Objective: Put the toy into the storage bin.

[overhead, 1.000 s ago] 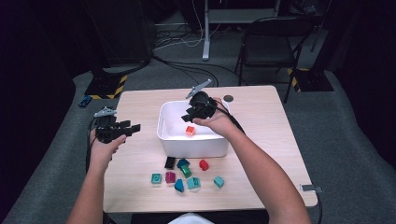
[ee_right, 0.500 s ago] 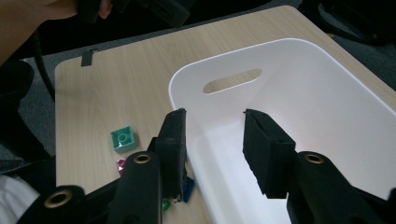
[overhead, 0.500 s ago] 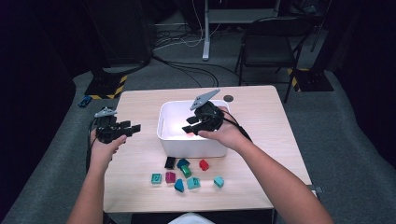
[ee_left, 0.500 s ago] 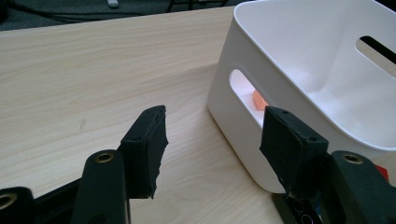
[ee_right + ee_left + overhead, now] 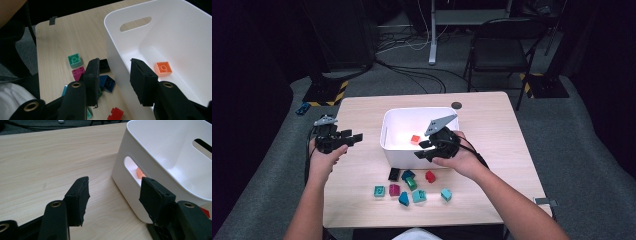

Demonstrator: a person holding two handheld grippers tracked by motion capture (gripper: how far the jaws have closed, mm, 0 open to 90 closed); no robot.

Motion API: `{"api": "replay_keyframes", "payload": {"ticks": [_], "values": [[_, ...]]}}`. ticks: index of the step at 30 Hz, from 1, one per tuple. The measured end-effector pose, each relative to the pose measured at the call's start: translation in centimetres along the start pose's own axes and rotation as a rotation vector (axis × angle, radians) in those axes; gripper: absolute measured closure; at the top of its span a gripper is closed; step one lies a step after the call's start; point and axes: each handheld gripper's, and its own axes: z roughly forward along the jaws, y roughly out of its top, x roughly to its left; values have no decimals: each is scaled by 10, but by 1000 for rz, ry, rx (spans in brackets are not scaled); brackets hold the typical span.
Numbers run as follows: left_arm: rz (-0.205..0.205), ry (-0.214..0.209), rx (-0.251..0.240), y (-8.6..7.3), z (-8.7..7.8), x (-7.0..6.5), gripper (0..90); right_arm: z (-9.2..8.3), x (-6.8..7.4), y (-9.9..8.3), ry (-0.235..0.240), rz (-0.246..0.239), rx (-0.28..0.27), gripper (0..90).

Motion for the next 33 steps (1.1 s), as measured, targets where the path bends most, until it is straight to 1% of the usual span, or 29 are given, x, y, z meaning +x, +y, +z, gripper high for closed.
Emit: {"api": "replay_keyframes", "payload": {"ticks": [3, 4, 5, 6, 8, 9, 10, 11, 12, 13, 14, 15, 16, 18, 19, 20, 21, 23, 24, 25, 26, 27, 28, 29, 30, 33], "values": [[-1, -1, -2, 0, 1, 0, 402, 0, 3, -8, -3, 4, 7, 593], [0, -1, -5, 0, 2, 0, 403, 1, 3, -12, -5, -1, 11, 593], [-6, -2, 2, 0, 2, -1, 402, 2, 4, -15, -10, -7, 18, 593], [0, -1, 4, 0, 2, -1, 402, 2, 5, -19, -13, -14, 25, 593], [0, -2, 8, 0, 2, -1, 402, 3, 7, -26, -16, -6, 30, 593], [0, -2, 8, 0, 2, -1, 403, 3, 7, -26, -16, -6, 30, 593], [-1, 3, -3, -1, 4, -2, 403, 4, 9, -35, -18, 8, 32, 593], [1, 0, 4, -1, 4, -2, 403, 4, 9, -35, -18, 8, 32, 593], [0, 0, 5, -1, 4, -2, 402, 5, 9, -43, -16, 11, 33, 593], [0, -1, 6, -1, 4, -2, 403, 5, 10, -46, -19, 21, 37, 593], [1, -1, 5, -1, 5, -2, 402, 6, 9, -51, -16, 17, 38, 593], [2, -1, 9, -1, 4, -2, 403, 6, 9, -55, -18, 26, 41, 593], [2, -1, 9, -1, 4, -2, 403, 6, 9, -55, -18, 26, 41, 593], [2, 1, 6, -1, 4, -2, 402, 8, 9, -67, -32, 39, 53, 593], [2, 1, 6, -1, 4, -2, 402, 8, 9, -67, -32, 39, 53, 593], [5, 0, 1, -1, 3, -2, 402, 8, 9, -75, -38, 37, 59, 593], [4, 1, -3, -1, 3, -3, 403, 9, 10, -77, -38, 42, 60, 593], [2, -1, 5, 0, 3, -2, 402, 9, 11, -85, -42, 46, 65, 593], [1, 3, -2, -1, 3, -3, 403, 9, 11, -89, -44, 51, 66, 593], [3, 1, 4, 0, 3, -2, 403, 10, 12, -91, -45, 62, 67, 593], [0, 1, 5, -1, 3, -2, 402, 10, 12, -94, -47, 55, 69, 593], [2, 2, 7, -1, 3, -2, 403, 10, 13, -97, -47, 68, 72, 593], [3, 4, 4, -1, 4, -2, 403, 10, 13, -100, -45, 64, 69, 593], [-2, 3, 7, -1, 4, -2, 402, 10, 13, -103, -45, 76, 68, 593], [-5, 2, 7, -1, 4, -3, 403, 11, 13, -105, -46, 71, 71, 593], [1, 2, 9, -1, 4, -3, 402, 12, 15, -111, -48, 85, 77, 590]]}}
